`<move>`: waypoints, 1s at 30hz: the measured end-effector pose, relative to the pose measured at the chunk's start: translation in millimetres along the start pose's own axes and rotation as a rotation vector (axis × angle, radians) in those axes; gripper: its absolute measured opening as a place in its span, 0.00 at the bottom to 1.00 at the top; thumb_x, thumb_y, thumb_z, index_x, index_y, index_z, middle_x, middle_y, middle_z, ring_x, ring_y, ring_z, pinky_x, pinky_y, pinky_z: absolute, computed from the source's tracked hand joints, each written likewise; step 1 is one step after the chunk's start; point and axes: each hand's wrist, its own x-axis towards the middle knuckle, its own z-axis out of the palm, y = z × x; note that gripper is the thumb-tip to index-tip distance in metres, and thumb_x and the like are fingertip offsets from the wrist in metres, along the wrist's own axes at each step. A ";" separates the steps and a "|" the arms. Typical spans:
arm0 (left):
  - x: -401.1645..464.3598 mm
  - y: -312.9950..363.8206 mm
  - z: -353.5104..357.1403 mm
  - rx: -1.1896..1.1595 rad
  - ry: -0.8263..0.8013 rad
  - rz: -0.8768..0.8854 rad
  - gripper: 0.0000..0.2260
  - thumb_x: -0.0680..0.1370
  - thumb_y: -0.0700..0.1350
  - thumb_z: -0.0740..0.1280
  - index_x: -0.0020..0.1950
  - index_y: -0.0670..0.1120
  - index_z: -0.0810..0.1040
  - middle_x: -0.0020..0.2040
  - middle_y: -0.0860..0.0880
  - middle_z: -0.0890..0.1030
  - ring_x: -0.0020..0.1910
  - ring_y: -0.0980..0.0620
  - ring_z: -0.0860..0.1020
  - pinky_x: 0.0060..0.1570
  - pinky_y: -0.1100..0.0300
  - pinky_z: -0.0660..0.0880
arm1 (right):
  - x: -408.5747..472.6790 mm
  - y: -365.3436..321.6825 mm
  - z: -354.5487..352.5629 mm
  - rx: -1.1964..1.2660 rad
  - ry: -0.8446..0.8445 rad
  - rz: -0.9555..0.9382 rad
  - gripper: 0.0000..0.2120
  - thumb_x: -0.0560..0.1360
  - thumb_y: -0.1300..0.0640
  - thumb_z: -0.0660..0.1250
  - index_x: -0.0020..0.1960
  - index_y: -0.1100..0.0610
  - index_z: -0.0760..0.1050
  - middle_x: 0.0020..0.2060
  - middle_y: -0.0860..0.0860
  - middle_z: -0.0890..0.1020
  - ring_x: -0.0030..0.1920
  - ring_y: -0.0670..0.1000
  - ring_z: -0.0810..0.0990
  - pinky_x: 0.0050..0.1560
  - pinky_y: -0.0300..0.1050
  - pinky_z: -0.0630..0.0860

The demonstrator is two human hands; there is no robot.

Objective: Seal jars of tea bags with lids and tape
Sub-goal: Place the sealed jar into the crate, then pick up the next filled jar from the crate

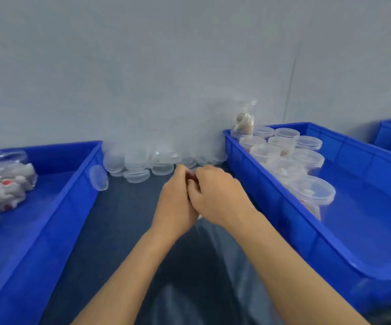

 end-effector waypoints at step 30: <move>-64.7 -7.9 -130.7 0.342 0.150 -0.366 0.18 0.82 0.44 0.60 0.71 0.56 0.67 0.63 0.52 0.78 0.61 0.46 0.78 0.59 0.47 0.75 | 30.5 -118.4 78.4 0.598 -0.205 -0.138 0.16 0.81 0.53 0.65 0.34 0.51 0.73 0.27 0.46 0.77 0.31 0.47 0.74 0.34 0.50 0.71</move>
